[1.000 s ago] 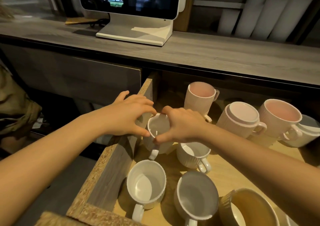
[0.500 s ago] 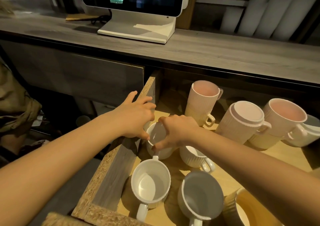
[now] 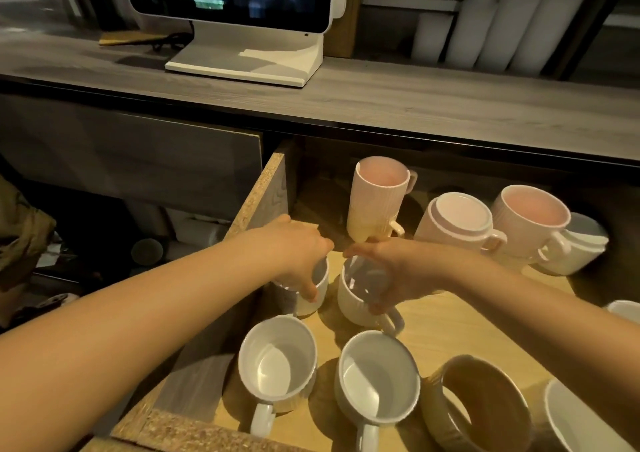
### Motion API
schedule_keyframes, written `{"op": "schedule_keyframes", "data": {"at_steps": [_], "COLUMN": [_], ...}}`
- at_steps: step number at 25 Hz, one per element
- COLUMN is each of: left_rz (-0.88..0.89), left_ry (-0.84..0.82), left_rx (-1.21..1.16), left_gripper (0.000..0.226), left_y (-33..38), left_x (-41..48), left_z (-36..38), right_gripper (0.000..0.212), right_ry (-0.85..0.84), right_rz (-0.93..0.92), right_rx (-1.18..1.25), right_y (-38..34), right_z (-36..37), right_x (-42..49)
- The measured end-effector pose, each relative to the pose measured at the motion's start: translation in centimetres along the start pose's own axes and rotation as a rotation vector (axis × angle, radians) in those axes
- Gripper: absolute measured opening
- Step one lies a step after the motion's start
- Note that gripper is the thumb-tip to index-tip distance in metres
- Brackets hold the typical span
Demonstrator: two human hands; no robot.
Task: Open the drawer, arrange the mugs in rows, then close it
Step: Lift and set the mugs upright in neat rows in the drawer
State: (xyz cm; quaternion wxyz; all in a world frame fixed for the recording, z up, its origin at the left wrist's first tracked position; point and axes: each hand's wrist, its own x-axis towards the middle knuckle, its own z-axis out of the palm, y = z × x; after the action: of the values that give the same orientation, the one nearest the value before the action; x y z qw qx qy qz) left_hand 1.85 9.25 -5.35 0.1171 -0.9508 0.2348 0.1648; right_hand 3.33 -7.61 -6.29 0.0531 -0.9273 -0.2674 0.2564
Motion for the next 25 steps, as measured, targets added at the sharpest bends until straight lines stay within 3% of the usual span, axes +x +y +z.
{"op": "schedule_keyframes", "data": {"at_steps": [5, 11, 22, 25], "left_rz": [-0.033, -0.044, -0.029, 0.010], "left_ry": [0.018, 0.026, 0.006, 0.063], "left_rx": [-0.034, -0.063, -0.081, -0.127], "left_gripper": [0.072, 0.074, 0.074, 0.070], "left_y": [0.8, 0.7, 0.8, 1.2], "left_x": [0.7, 0.8, 0.6, 0.3], "left_z": [1.0, 1.5, 1.1, -0.1], "right_gripper": [0.060, 0.065, 0.061, 0.052], "right_ry": [0.146, 0.213, 0.279, 0.386], "right_rz": [0.006, 0.130, 0.130, 0.103], "right_rx": [-0.039, -0.093, -0.076, -0.094], "right_y": [0.6, 0.7, 0.3, 1.0], "right_z": [1.0, 1.2, 1.7, 0.1], "right_x": [0.0, -0.6, -1.6, -2.7]}}
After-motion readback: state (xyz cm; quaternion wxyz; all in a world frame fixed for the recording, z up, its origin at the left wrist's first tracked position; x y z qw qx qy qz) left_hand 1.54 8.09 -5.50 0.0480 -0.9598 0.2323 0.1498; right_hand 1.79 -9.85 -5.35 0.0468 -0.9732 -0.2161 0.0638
